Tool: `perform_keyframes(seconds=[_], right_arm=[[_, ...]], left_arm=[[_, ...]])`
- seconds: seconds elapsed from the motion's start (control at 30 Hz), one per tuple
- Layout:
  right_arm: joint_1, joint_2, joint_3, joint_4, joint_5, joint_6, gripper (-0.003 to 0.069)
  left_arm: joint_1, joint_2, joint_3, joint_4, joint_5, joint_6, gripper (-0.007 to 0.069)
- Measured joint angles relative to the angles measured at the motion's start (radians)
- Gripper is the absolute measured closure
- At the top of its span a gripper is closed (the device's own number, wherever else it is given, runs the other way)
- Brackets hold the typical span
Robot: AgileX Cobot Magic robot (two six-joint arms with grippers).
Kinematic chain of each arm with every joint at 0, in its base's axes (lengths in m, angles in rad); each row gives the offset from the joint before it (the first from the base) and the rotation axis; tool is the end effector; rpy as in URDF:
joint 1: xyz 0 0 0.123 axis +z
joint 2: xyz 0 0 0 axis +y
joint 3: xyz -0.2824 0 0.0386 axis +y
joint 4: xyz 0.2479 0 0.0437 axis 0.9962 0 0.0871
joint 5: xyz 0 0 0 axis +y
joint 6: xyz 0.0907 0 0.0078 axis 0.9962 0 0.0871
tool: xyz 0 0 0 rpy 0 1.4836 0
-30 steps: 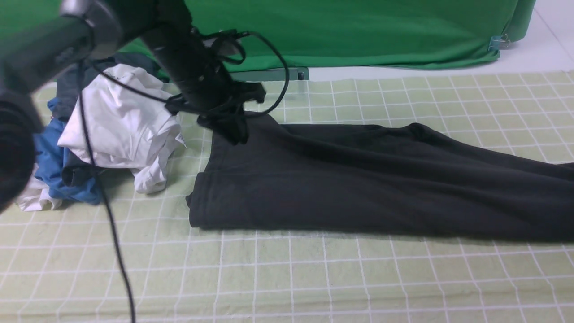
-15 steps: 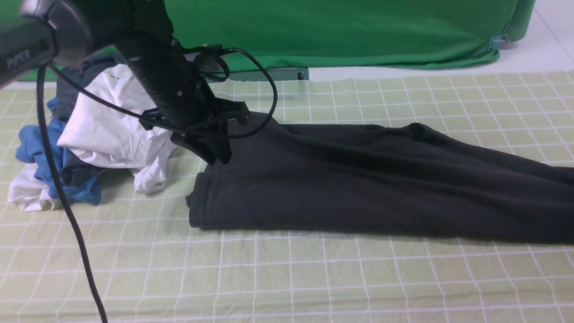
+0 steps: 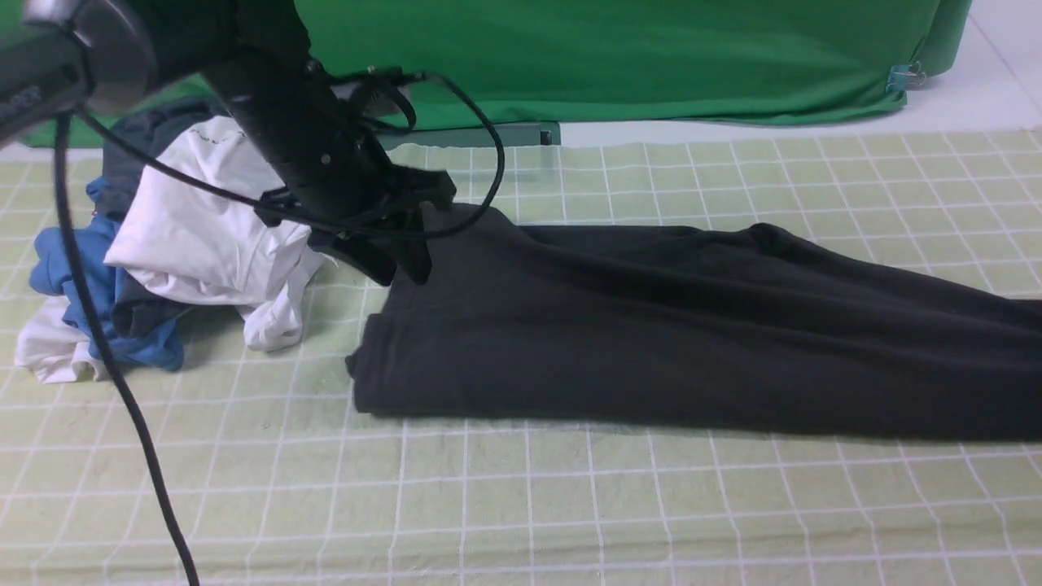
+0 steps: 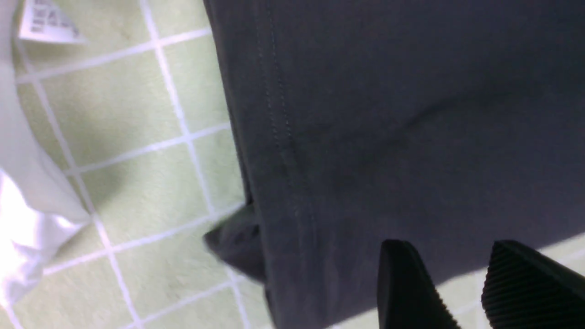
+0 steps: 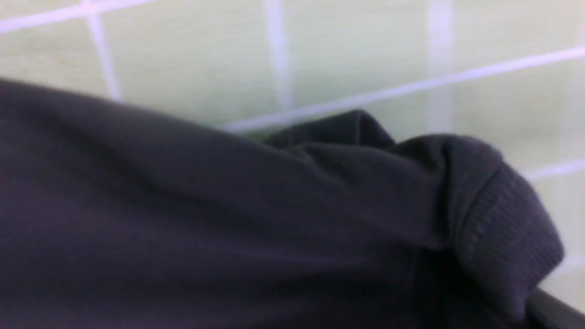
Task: Fold a long-sleeved shirt over a green coffee tablecloth.
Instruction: 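Fold the right end of the dark garment over onto its left end with the right gripper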
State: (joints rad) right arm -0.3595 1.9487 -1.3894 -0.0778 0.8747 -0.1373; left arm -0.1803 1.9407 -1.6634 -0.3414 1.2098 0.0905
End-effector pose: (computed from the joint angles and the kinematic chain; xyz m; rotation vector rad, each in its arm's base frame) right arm 0.3665 -0.1436 0.1881 0.2624 2.9238 -0.1741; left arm 0.3931 -0.1007 0.2616 0.2600 2.9343 -0.5007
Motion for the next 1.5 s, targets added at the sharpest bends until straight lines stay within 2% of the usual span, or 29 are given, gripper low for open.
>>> perform_keyframes(seconds=[0.1, 0.23, 0.37, 0.47, 0.57, 0.67, 0.77, 0.9, 0.93, 1.0, 1.03, 1.2, 1.5], right_arm=[[-0.01, -0.06, -0.016, -0.096, 0.028, 0.035, 0.0646], [-0.034, -0.122, -0.041, -0.118, 0.059, 0.057, 0.0646], [-0.039, -0.167, -0.1, -0.083, 0.121, 0.061, 0.0646], [0.007, -0.208, -0.199, -0.028, 0.222, 0.062, 0.0646], [0.07, -0.231, -0.255, 0.0, 0.282, 0.067, 0.0646], [0.19, -0.25, -0.322, 0.078, 0.328, 0.087, 0.0646], [0.305, -0.252, -0.346, 0.143, 0.334, 0.097, 0.0648], [0.521, -0.244, -0.347, 0.219, 0.259, 0.149, 0.0648], [0.531, -0.243, -0.348, 0.222, 0.254, 0.153, 0.0648], [0.65, -0.22, -0.35, 0.236, 0.184, 0.199, 0.0648], [0.659, -0.215, -0.35, 0.237, 0.173, 0.203, 0.0648], [0.862, -0.123, -0.35, 0.242, 0.034, 0.294, 0.0648], [1.038, 0.048, -0.35, 0.246, -0.224, 0.34, 0.0626]], left_arm=[[0.0, -0.105, 0.031, 0.011, -0.001, 0.005, 0.037], [0.0, -0.258, 0.145, 0.042, 0.0, 0.021, 0.037], [0.003, -0.386, 0.279, 0.049, 0.008, 0.071, 0.0384], [0.034, -0.465, 0.412, 0.051, 0.008, 0.134, 0.0428], [0.081, -0.48, 0.469, 0.05, -0.038, 0.149, 0.0463], [0.191, -0.466, 0.513, 0.022, -0.138, 0.144, 0.0521], [0.281, -0.437, 0.516, -0.036, -0.153, 0.144, 0.0552], [0.355, -0.412, 0.52, -0.079, -0.18, 0.144, 0.0562], [0.358, -0.41, 0.52, -0.079, -0.182, 0.144, 0.0562], [0.362, -0.406, 0.52, -0.086, -0.203, 0.144, 0.0562], [0.362, -0.406, 0.52, -0.087, -0.205, 0.144, 0.0562], [0.362, -0.405, 0.52, -0.113, -0.226, 0.144, 0.0562], [0.362, -0.405, 0.52, -0.124, -0.23, 0.158, 0.0562]])
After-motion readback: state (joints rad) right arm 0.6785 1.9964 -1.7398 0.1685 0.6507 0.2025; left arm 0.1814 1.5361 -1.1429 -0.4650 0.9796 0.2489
